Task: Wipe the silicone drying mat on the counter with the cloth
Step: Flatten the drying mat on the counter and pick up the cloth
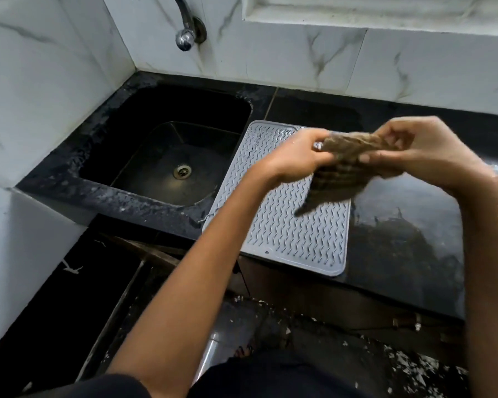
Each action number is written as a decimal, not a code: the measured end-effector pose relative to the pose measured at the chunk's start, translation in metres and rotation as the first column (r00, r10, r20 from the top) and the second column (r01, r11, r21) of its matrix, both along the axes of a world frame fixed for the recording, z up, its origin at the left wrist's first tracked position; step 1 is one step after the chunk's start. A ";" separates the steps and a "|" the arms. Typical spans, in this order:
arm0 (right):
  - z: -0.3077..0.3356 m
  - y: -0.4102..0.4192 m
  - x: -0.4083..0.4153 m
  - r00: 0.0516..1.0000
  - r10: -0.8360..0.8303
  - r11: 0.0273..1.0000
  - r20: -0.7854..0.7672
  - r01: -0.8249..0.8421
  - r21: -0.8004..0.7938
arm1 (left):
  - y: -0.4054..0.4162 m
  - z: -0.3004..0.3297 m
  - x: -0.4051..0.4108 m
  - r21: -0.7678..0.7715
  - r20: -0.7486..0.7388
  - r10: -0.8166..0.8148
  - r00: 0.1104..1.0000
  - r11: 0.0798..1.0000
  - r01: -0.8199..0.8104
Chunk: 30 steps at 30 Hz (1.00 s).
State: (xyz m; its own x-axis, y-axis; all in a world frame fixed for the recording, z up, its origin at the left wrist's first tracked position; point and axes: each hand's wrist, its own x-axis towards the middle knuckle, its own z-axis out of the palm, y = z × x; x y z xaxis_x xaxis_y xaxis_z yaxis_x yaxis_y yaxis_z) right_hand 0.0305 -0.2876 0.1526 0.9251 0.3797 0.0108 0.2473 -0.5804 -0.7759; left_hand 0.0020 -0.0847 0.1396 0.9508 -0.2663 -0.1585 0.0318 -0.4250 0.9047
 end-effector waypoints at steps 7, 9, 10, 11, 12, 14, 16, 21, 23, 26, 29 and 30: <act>-0.060 0.062 -0.014 0.986 0.062 0.982 0.158 -0.032 -0.186 | 0.039 -0.053 -0.015 0.463 0.143 0.186 0.972 0.856 -0.232; -0.101 0.073 -0.029 0.989 0.150 0.922 0.015 -0.134 -0.362 | 0.046 -0.090 -0.031 0.579 -0.016 0.123 0.992 0.810 -0.091; -0.120 0.077 -0.037 0.976 0.204 0.865 -0.071 -0.214 -0.454 | 0.049 -0.107 -0.040 0.605 -0.120 0.059 0.991 0.795 0.026; -0.135 0.079 -0.044 0.959 0.252 0.807 -0.129 -0.282 -0.519 | 0.051 -0.120 -0.049 0.601 -0.197 -0.005 0.980 0.789 0.124; -0.143 0.081 -0.047 0.947 0.278 0.766 -0.163 -0.321 -0.556 | 0.052 -0.129 -0.055 0.583 -0.232 -0.044 0.972 0.793 0.175; -0.138 0.083 -0.039 0.926 0.281 0.750 -0.252 -0.375 -0.544 | 0.055 -0.131 -0.057 0.526 -0.233 -0.041 0.972 0.835 0.161; -0.123 0.085 -0.020 0.878 0.292 0.744 -0.379 -0.457 -0.486 | 0.058 -0.120 -0.048 0.442 -0.238 -0.009 0.971 0.890 0.117; -0.110 0.100 0.017 0.977 0.095 0.872 0.191 0.011 -0.489 | 0.064 -0.104 -0.020 0.542 -0.051 0.300 0.953 0.810 -0.226; -0.122 0.108 0.020 0.946 0.067 0.905 0.317 0.077 -0.419 | 0.059 -0.110 -0.020 0.695 0.038 0.279 0.959 0.682 -0.226; -0.160 0.113 0.006 0.967 0.217 0.859 0.136 -0.123 -0.497 | 0.046 -0.133 -0.028 0.775 0.053 0.097 0.994 0.623 -0.102; -0.197 0.106 -0.022 0.971 0.213 0.822 0.107 -0.119 -0.557 | 0.042 -0.159 -0.035 0.820 -0.113 -0.025 0.993 0.562 0.108; -0.202 0.104 -0.025 0.973 0.212 0.832 0.096 -0.128 -0.539 | 0.044 -0.164 -0.036 0.820 -0.127 -0.025 0.992 0.560 0.119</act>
